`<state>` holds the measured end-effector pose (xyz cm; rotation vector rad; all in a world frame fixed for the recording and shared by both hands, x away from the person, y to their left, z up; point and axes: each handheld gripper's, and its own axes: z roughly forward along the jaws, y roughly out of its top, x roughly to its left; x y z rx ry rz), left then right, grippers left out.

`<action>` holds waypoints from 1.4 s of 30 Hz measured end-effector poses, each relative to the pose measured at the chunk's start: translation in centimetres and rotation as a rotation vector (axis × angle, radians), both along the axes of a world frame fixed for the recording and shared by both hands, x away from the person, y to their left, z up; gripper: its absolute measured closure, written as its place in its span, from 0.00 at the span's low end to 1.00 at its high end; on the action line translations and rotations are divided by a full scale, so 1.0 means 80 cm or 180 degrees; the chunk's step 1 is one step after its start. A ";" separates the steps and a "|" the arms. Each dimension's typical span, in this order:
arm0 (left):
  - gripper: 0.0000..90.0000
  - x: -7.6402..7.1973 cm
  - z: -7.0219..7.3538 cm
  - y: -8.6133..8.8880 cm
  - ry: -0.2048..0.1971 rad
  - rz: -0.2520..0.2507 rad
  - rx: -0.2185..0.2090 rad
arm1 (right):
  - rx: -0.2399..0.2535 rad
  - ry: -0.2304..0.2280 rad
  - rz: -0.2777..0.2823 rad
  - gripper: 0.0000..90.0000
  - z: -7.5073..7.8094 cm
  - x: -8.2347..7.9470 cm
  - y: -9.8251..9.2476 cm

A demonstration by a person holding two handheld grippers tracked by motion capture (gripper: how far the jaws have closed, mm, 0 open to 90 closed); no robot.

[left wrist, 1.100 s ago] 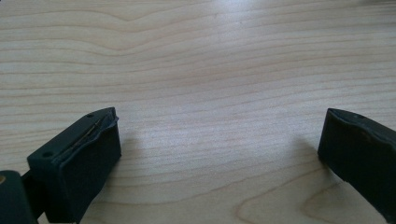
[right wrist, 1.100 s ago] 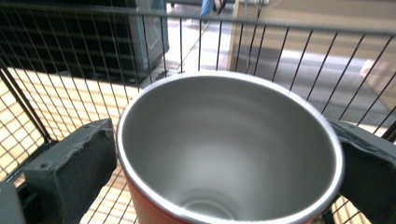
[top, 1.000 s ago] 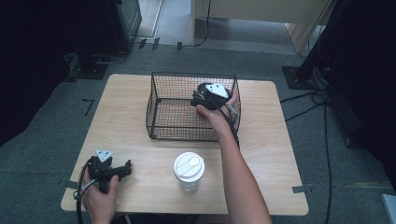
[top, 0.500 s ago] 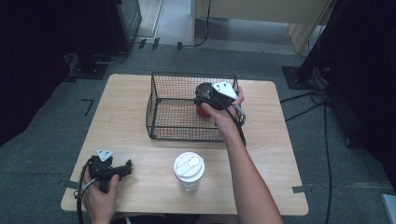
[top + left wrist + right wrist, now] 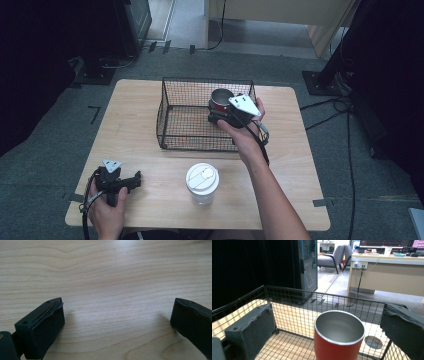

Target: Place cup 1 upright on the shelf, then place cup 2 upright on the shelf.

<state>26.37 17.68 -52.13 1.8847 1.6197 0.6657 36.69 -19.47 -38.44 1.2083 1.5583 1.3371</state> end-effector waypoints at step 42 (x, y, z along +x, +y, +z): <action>0.00 0.000 0.000 0.000 -0.0001 -0.0007 0.0007 | -0.0269 -0.0069 0.0231 0.00 -0.053 -0.162 -0.052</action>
